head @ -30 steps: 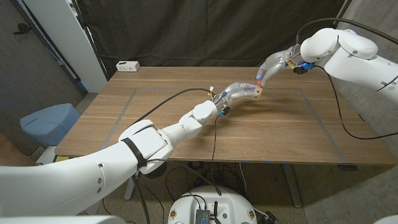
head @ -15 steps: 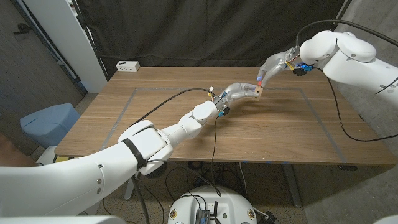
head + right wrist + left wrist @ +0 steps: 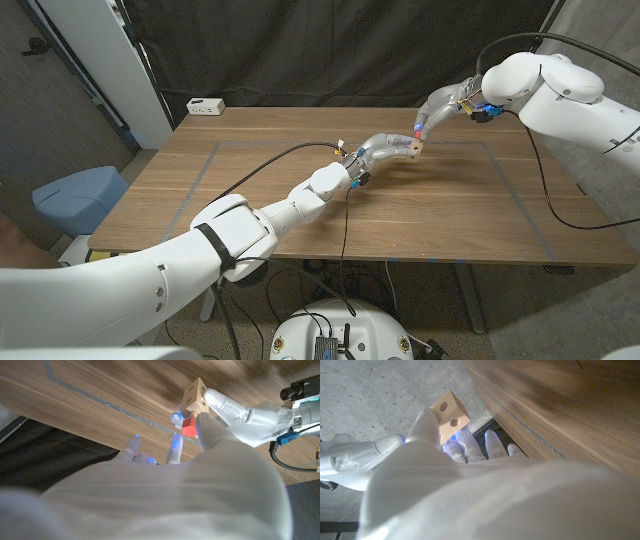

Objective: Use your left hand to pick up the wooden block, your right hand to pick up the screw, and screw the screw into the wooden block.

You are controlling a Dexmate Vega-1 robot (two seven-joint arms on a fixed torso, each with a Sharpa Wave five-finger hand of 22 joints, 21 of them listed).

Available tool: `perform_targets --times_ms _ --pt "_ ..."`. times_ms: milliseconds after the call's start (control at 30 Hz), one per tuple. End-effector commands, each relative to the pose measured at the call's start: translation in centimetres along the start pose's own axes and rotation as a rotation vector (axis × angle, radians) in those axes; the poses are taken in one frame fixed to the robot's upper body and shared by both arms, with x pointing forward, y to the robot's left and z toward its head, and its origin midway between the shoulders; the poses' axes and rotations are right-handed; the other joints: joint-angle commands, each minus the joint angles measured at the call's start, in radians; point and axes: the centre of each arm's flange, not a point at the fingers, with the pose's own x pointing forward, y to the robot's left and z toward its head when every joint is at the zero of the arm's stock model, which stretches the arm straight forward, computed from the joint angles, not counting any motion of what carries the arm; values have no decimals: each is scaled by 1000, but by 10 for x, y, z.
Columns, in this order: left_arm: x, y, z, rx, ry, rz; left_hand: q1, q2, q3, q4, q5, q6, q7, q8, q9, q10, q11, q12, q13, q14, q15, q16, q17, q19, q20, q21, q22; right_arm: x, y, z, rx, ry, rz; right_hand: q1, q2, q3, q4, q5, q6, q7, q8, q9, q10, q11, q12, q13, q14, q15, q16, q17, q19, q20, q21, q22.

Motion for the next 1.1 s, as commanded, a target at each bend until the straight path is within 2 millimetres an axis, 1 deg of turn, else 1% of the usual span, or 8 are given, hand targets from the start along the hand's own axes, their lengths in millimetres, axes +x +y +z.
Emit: perform_targets --times_ms 33,67,267,400,1100 --pt "2 -2 1 1 4 -5 2 9 8 3 5 55 9 7 4 8 -2 4 6 6 -96 -3 2 4 -1 8 1 1 1 -2 6 4 -6 1 8 6 5 -5 17 1 16 8 14 5 8 6 14 -9 8 4 10 -16 7 2" --pt "2 -2 1 1 6 -5 2 10 8 3 5 55 9 7 4 8 -2 4 6 6 -96 -4 2 4 -1 7 1 1 2 -3 7 4 -5 2 10 6 6 -5 23 3 20 10 17 6 9 6 16 -12 8 5 13 -25 7 1" --pt "2 -2 1 0 7 -5 1 11 8 4 5 55 9 7 4 8 -2 4 6 6 -95 -3 3 4 -2 7 1 2 2 -4 6 2 -12 4 19 5 7 -7 45 6 37 17 32 5 13 5 27 -24 12 7 32 -40 9 1" --pt "2 -2 0 -1 7 -4 1 11 8 4 5 56 9 8 4 8 -2 4 7 6 -95 -3 3 5 -2 8 1 3 2 -3 5 1 -9 6 26 5 8 -7 63 6 49 21 37 2 13 5 30 -27 13 8 36 -42 8 1" --pt "3 -1 -2 -4 21 -8 3 11 9 3 5 55 8 7 4 9 -2 3 7 6 -95 -4 3 5 -1 8 1 6 5 -3 12 -2 -12 10 37 -2 8 -9 107 3 85 38 55 0 15 5 42 -35 15 10 50 -46 5 0"
